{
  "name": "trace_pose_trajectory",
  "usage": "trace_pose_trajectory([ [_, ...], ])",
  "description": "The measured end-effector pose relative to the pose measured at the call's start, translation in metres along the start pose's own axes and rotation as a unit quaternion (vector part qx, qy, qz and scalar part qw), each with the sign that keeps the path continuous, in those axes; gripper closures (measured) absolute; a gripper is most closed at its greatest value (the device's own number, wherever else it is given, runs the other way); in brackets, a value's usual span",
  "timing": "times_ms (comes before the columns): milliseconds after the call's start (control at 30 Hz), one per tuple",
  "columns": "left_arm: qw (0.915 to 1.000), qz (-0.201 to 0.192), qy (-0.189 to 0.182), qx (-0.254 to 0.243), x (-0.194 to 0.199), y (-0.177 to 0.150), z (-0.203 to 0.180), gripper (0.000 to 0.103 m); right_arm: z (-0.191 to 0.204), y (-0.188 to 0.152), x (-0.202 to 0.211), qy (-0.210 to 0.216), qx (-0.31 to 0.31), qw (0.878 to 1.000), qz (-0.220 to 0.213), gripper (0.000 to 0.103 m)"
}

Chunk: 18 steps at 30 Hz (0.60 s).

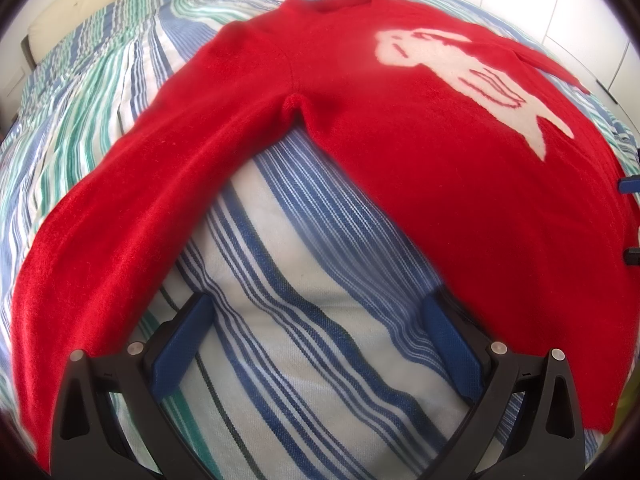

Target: Fold small clothes

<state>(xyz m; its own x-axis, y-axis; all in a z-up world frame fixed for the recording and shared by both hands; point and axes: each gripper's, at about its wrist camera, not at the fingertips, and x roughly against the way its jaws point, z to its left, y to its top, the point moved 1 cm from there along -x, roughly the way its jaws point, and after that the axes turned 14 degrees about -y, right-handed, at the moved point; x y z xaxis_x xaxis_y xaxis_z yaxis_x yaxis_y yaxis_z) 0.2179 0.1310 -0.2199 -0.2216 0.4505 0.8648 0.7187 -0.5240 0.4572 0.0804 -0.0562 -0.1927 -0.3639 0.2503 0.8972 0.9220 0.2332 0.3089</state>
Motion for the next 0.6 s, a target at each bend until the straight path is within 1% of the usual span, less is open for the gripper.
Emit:
trace_pose_trajectory([
  [367,1.0,0.0,0.0,0.0,0.0001,0.0001,0.0001,0.0,-0.0039,-0.0025,-0.0033,0.005,-0.007,1.0,0.001,0.015],
  [600,1.0,0.0,0.0,0.0,0.0002,0.0001,0.0001,0.0,-0.0015,-0.0018,-0.0037,0.002,-0.001,1.0,0.002,0.015],
])
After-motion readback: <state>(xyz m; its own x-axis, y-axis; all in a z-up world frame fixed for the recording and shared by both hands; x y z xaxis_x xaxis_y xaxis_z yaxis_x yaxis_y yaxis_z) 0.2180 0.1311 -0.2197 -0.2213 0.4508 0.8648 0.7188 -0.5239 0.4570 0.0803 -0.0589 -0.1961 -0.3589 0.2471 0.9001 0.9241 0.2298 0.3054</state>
